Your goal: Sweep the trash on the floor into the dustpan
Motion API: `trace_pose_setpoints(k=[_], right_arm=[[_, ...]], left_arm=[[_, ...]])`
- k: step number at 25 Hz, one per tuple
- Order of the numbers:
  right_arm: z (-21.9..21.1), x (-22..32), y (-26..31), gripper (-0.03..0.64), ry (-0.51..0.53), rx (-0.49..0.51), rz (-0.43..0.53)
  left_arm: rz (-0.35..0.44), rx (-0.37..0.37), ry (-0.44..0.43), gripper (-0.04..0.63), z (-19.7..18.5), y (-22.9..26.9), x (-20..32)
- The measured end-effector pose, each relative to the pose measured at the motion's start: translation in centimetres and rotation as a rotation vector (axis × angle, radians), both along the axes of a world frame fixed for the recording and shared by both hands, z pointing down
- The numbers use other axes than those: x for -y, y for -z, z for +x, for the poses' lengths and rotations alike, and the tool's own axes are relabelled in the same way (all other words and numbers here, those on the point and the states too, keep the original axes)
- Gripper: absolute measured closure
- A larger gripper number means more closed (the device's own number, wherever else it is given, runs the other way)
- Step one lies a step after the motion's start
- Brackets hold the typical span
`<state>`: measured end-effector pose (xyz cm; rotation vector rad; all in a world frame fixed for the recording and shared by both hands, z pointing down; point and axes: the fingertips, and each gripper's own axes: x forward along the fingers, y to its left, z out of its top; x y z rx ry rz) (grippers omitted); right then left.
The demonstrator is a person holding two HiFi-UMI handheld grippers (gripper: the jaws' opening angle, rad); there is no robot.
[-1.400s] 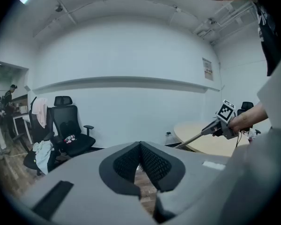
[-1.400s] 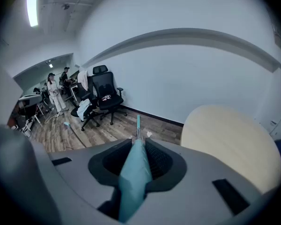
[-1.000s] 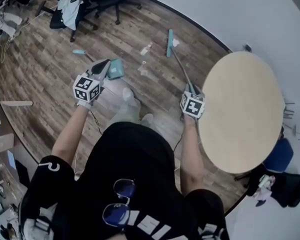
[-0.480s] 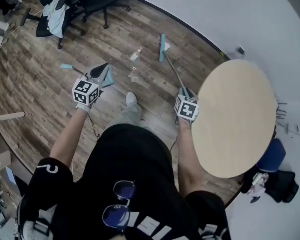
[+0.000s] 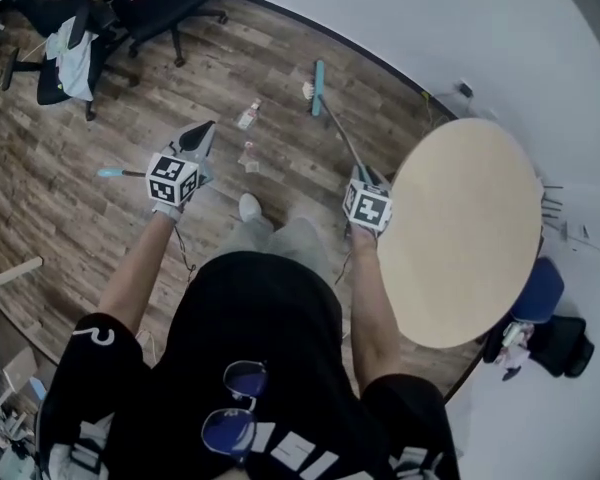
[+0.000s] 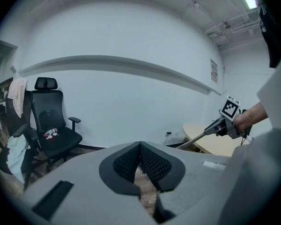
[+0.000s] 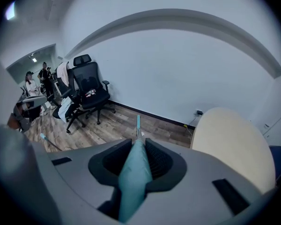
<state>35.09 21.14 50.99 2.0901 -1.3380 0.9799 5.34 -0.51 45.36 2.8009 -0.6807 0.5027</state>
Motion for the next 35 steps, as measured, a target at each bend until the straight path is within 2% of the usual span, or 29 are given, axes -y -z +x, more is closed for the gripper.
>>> trace_pose_setpoints(k=[5, 9, 15, 18, 25, 29, 35], right_arm=[[2.8, 2.8, -0.8, 0.534, -0.013, -0.005, -0.026], [6.7, 5.1, -2.3, 0.534, -0.001, -0.019, -0.037], [12.0, 8.8, -6.4, 0.534, -0.014, 0.067, -0.126], [15.4, 10.9, -8.3, 0.534, 0.009, 0.065, -0.178], [22.3, 18.5, -11.8, 0.534, 0.074, 0.071, -0.204], [25.1, 21.0, -13.9, 0.534, 0.093, 0.075, -0.265], [28.8, 25.2, -17.2, 0.534, 0.145, 0.055, -0.290]], left_arm=[[-0.023, 0.016, -0.027, 0.597, 3.6, -1.1, 3.3], [-0.036, 0.032, -0.034, 0.598, 7.3, -1.9, 5.6], [-0.053, 0.068, -0.032, 0.597, 13.2, -2.8, 9.9], [-0.074, 0.077, -0.022, 0.597, 16.5, -3.3, 11.9], [-0.117, 0.095, 0.010, 0.598, 22.9, -5.4, 16.6], [-0.144, 0.118, 0.020, 0.597, 25.5, -7.1, 18.6], [-0.172, 0.142, 0.042, 0.598, 28.6, -9.5, 20.9]])
